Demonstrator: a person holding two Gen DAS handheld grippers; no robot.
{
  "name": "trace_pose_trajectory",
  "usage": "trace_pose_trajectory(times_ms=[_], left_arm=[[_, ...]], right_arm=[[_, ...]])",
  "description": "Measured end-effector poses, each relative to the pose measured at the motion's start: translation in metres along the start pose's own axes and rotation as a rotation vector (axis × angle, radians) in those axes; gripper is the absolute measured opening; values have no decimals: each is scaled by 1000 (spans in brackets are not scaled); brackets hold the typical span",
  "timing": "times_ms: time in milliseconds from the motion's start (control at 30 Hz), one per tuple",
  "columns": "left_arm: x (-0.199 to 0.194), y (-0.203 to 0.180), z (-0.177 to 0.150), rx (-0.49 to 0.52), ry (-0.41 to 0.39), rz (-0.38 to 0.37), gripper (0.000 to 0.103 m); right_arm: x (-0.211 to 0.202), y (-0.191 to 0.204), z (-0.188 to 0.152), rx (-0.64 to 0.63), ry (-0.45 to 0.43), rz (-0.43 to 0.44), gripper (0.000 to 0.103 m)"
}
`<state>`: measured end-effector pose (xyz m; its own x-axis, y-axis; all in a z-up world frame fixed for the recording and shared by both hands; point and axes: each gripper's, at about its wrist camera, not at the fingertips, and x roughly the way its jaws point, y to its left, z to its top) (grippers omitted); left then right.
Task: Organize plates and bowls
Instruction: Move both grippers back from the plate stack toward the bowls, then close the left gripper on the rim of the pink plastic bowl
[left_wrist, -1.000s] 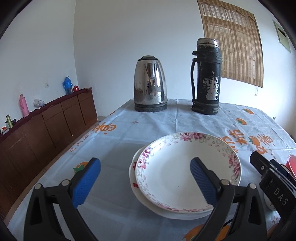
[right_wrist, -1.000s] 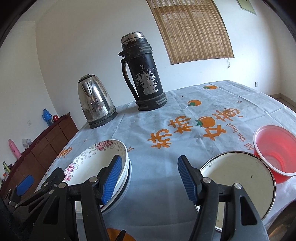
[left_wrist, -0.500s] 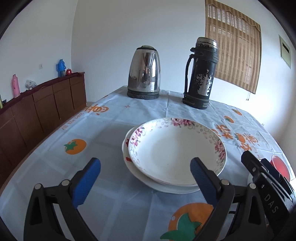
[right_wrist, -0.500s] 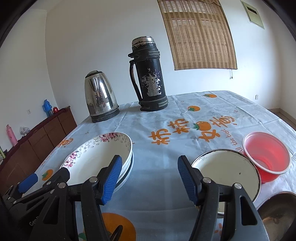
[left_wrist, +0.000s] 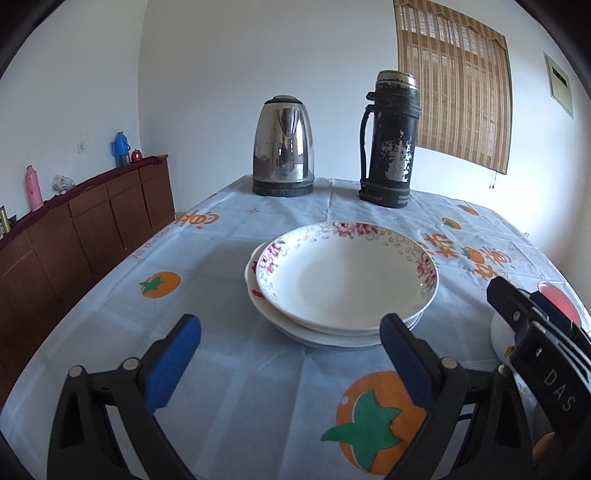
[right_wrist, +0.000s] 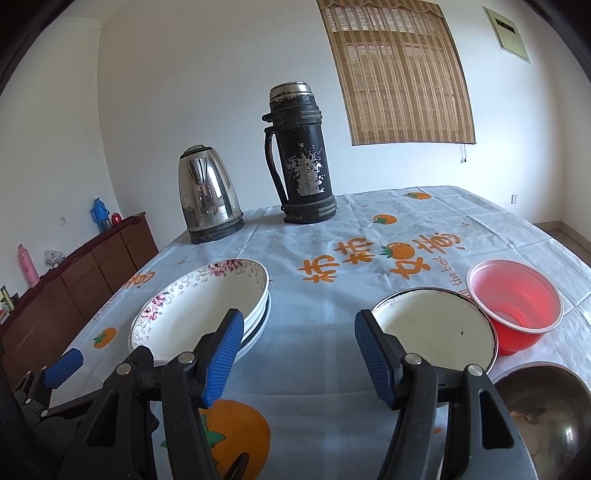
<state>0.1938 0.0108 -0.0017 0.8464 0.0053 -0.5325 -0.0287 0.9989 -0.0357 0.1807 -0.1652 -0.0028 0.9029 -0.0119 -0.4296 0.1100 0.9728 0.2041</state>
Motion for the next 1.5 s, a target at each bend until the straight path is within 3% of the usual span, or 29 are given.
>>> trace_pose_trajectory(times_ms=[233,500,667,767,1000,1233,1500], left_arm=[[-8,-4,-6,2,9,-44,99],[-25,-20,-13,60,-18,-94,99],[-40,-41,-9,108,-32,-150,98],[-46,-63,-6,160,-33,-148,98],[-54,-115,9,235,-5,-275,98],[-51,-161,29,318,42,-341,95],[-21,-216,45,438,142,-410,87]], right_arm=[[-22,6,-5,-55,-46,-10,65],[-42,-4,-12,-52,-29,-9,65],[-65,-21,-10,-51,-28,-59,65],[-80,-40,-9,-40,-44,-71,65],[-103,-99,2,-13,-33,-140,65],[-103,-178,16,100,-4,-165,65],[-69,-230,33,148,94,-104,42]])
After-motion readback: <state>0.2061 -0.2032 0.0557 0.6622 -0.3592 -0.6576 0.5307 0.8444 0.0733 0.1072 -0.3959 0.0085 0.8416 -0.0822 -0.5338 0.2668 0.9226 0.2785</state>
